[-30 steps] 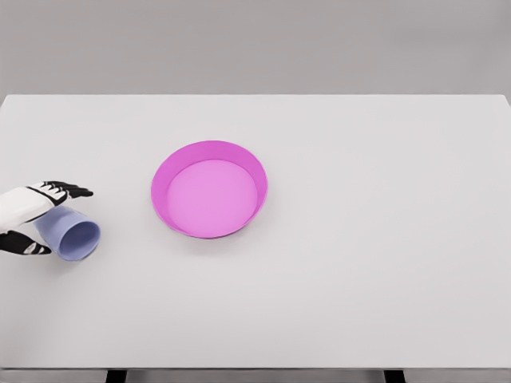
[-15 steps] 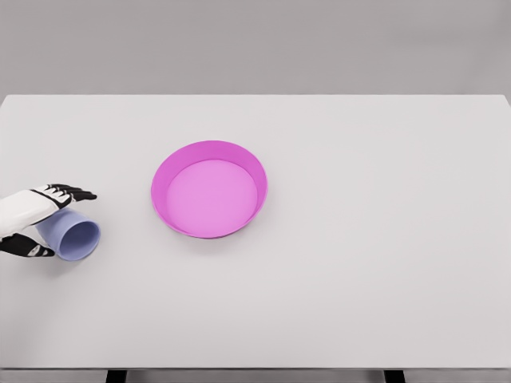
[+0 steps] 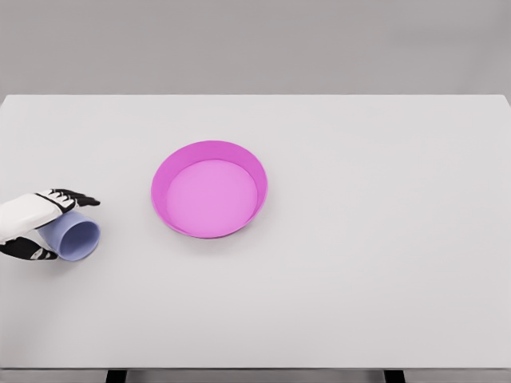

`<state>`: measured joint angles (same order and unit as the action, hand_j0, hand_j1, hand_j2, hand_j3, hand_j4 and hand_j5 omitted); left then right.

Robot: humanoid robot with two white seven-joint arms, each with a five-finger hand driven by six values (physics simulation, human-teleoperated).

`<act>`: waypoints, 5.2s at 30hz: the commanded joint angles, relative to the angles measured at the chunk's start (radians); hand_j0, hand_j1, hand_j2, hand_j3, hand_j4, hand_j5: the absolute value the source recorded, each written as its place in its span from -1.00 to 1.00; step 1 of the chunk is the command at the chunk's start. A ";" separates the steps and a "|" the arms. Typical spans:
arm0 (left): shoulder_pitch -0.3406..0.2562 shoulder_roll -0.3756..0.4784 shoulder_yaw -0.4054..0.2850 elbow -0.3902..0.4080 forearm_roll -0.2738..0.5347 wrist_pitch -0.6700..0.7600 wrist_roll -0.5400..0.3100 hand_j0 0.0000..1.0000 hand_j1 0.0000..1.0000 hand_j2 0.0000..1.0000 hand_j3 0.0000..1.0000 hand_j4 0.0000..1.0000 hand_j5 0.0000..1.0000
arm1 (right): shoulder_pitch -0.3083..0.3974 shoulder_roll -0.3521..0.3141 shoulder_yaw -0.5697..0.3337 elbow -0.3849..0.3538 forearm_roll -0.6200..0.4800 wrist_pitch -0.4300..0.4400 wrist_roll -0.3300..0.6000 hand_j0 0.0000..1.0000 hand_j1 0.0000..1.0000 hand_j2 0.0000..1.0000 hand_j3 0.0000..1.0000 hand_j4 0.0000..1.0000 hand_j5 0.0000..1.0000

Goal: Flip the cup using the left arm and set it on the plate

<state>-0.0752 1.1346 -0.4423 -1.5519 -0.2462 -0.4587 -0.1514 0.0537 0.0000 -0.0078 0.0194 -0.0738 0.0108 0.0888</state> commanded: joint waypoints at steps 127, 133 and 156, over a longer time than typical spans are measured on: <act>-0.149 -0.530 -0.067 -0.043 0.611 -0.034 -0.014 0.61 0.61 0.61 0.61 0.61 0.61 | 0.000 0.000 0.000 0.001 0.000 0.000 0.000 1.00 1.00 1.00 1.00 1.00 1.00; -0.163 -0.546 -0.091 -0.007 0.613 -0.034 -0.014 0.61 0.61 0.61 0.61 0.61 0.61 | 0.000 0.000 0.000 0.001 0.000 0.000 0.000 1.00 1.00 1.00 1.00 1.00 1.00; -0.169 -0.622 -0.108 0.058 0.650 -0.034 -0.013 0.62 0.62 0.62 0.62 0.62 0.62 | 0.000 0.000 0.000 0.001 0.000 0.000 0.000 1.00 1.00 1.00 1.00 1.00 1.00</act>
<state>-0.2439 0.5193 -0.5507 -1.4961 0.3908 -0.4926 -0.1645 0.0537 0.0000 -0.0078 0.0192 -0.0738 0.0108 0.0888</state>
